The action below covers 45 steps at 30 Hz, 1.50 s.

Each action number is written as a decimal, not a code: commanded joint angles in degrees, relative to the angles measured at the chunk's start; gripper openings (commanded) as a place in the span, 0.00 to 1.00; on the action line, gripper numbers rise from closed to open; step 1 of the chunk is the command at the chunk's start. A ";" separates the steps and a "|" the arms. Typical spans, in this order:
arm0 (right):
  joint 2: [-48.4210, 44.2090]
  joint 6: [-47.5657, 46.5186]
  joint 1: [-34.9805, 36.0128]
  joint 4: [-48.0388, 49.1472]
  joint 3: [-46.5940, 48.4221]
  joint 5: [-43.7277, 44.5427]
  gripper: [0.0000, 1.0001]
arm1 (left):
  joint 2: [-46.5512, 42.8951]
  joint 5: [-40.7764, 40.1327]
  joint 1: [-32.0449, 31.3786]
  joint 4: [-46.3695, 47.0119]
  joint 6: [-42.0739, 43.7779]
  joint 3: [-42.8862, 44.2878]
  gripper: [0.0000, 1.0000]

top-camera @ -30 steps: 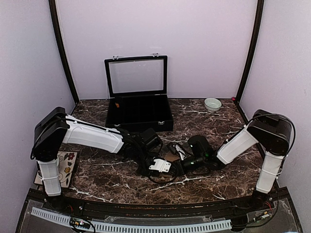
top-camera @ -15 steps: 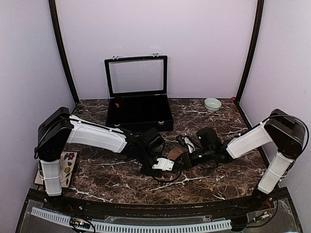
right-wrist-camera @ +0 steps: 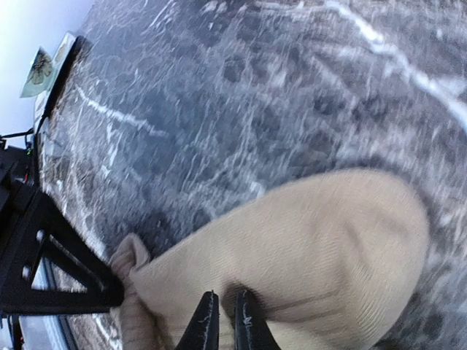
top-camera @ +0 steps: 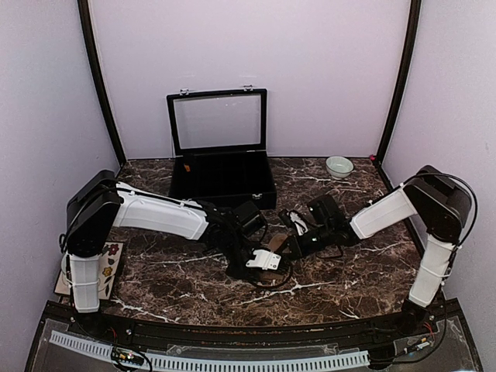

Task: Roll the socks
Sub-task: Roll the sock at the center of the board.

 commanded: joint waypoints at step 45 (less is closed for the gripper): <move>-29.78 -23.16 33.66 2.54 -19.07 41.78 0.99 | 25.35 22.01 8.40 -37.52 -1.44 12.06 0.00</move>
